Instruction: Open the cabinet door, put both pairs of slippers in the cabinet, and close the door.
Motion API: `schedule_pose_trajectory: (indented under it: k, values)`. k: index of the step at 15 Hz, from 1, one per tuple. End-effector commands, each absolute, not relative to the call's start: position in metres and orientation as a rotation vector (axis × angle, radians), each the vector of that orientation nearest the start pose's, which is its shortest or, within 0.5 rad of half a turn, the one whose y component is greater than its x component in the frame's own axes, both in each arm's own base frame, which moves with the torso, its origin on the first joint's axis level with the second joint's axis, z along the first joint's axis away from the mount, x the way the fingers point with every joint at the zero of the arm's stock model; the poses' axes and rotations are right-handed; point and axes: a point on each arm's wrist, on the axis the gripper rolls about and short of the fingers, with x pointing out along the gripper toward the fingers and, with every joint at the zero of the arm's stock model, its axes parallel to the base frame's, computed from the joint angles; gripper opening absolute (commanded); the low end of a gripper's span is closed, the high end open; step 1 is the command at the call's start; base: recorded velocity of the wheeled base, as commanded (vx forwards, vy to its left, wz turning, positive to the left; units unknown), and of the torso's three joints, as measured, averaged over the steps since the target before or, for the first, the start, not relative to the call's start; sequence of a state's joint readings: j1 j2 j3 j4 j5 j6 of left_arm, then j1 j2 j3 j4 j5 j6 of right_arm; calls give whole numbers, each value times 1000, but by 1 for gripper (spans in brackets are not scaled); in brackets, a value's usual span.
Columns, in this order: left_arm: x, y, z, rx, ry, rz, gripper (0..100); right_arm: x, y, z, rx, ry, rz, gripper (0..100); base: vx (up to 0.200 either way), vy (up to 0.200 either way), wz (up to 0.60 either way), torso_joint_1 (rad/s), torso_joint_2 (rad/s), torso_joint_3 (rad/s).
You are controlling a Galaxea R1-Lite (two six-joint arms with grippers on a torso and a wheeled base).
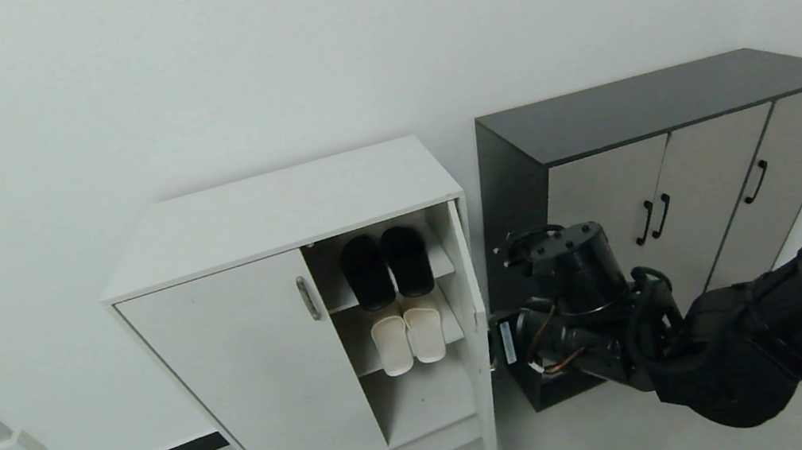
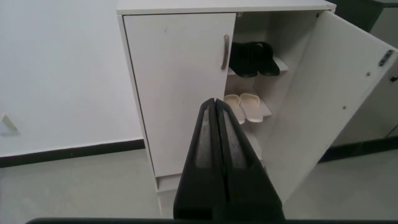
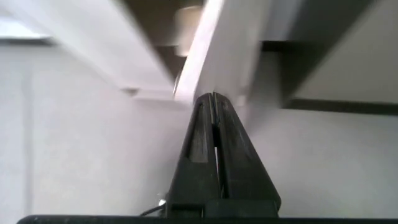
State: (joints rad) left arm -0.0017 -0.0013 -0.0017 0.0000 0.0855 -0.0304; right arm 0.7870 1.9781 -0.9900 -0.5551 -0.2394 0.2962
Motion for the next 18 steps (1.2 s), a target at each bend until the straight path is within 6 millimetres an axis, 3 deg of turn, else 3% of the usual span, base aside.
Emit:
schedule_pose_trajectory:
  k: [1, 9, 14, 18]
  values:
    - [-23, 2, 76, -31, -3, 84, 0, 249, 261, 139, 90, 435, 548, 0, 0, 0, 0, 0, 0, 0]
    - [-23, 2, 76, -31, -3, 86, 0, 238, 250, 141, 40, 305, 594, 0, 0, 0, 0, 0, 0, 0]
    - [-23, 2, 76, -31, -3, 86, 0, 236, 249, 137, 35, 317, 598, 0, 0, 0, 600, 1, 3, 0]
    - [-23, 2, 76, -31, -3, 86, 0, 235, 247, 133, 10, 271, 607, 0, 0, 0, 0, 0, 0, 0]
